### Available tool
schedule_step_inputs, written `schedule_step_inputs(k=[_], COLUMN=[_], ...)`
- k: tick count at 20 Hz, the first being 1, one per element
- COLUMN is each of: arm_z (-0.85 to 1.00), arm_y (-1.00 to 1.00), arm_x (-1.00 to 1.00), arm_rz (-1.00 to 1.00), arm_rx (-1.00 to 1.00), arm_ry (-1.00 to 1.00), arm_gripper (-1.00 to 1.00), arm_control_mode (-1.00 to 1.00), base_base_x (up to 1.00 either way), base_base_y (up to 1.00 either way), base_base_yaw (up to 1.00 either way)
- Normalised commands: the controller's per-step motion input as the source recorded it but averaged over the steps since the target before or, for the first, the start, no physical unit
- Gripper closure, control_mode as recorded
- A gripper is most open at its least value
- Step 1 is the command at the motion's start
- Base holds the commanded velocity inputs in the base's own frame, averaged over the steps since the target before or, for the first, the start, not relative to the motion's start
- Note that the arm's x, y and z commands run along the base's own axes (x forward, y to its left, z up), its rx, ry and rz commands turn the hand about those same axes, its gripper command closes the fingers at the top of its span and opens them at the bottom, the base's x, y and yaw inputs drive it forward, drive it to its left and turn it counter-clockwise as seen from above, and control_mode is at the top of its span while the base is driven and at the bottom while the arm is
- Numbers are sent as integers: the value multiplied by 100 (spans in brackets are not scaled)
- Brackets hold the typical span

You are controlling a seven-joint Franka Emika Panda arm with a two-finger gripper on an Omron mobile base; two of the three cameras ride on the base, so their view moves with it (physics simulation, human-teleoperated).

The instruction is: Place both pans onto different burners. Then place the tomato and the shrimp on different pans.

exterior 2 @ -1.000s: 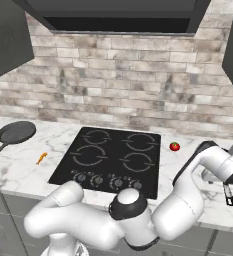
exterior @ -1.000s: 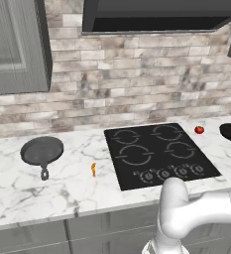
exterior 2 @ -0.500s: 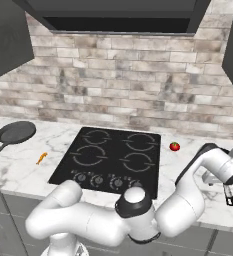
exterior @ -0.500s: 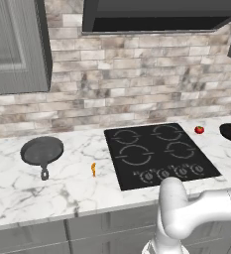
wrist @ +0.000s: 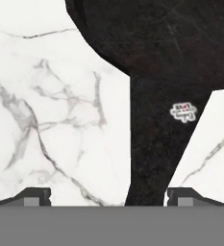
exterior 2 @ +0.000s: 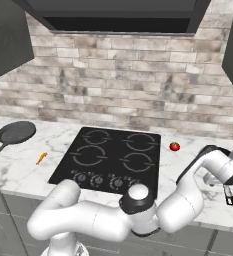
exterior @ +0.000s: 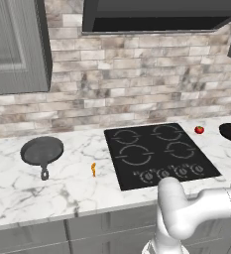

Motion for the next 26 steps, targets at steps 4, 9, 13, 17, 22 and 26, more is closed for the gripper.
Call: schedule_step_inputs(k=[4,9,13,17,22,26], arm_z=[-32,-18,0,6,8,0], arm_y=[-13,-3,7,47,65,66], arm_x=[22,13,-10,-39,-34,-33], arm_rz=[3,2,4,9,14,14], arm_rx=[0,0,0,0,-2,-2], arm_ry=[-1,0,0,-1,-5,-7], arm_gripper=[-100,100,100,100,100,100], arm_control_mode=[-100,-100,-100,-100,-100,-100], base_base_x=[0,0,0,0,0,0], base_base_y=[0,0,0,0,0,0], base_base_yaw=[0,0,0,0,0,0])
